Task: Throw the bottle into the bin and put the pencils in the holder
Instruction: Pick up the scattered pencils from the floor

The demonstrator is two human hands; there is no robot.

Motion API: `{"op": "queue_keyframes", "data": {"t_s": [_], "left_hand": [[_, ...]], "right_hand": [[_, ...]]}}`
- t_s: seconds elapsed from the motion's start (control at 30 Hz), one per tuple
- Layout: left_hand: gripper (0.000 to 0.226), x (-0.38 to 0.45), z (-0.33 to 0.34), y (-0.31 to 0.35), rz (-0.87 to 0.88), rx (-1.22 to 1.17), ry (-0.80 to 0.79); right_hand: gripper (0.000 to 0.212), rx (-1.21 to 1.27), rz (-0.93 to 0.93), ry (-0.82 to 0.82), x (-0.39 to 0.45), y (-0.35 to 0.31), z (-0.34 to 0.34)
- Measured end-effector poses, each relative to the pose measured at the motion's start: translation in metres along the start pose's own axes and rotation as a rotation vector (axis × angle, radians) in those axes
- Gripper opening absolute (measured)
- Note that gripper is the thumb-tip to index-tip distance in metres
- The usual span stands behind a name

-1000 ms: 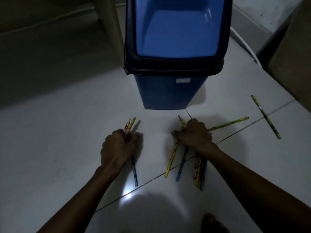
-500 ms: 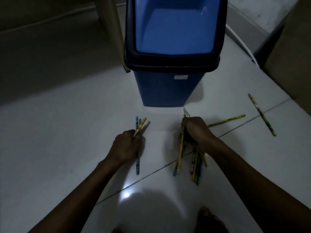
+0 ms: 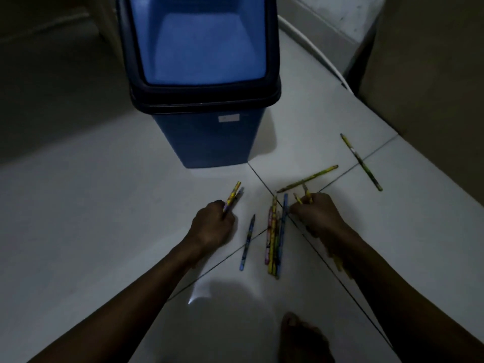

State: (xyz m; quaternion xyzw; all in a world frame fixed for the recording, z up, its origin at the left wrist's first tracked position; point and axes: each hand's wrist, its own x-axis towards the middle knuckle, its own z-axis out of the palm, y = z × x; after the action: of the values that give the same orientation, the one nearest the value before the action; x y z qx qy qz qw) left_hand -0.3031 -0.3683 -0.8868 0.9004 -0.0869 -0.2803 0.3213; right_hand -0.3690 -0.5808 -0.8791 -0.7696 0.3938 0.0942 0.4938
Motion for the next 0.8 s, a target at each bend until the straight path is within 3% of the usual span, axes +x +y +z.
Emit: {"op": "queue_keyframes", "data": {"t_s": [0.23,0.33,0.4,0.63,0.8], "left_hand": [[0.040,0.000,0.028,0.009,-0.018,0.179,-0.033],[0.029,0.003,0.030,0.010,0.005,0.210,-0.060],[0.023,0.005,0.026,0.010,0.019,0.183,-0.082],[0.034,0.007,0.003,0.014,0.036,-0.192,0.007],[0.036,0.008,0.008,0.016,0.026,-0.121,0.044]], "right_hand": [[0.030,-0.105,-0.004,0.077,0.001,0.016,0.000],[0.031,-0.115,-0.014,0.099,0.004,0.013,0.004],[0.036,-0.122,-0.026,0.103,0.006,0.010,0.007],[0.042,-0.244,-0.012,0.127,0.010,0.003,0.021],[0.029,-0.365,-0.035,0.114,0.005,-0.002,0.023]]}}
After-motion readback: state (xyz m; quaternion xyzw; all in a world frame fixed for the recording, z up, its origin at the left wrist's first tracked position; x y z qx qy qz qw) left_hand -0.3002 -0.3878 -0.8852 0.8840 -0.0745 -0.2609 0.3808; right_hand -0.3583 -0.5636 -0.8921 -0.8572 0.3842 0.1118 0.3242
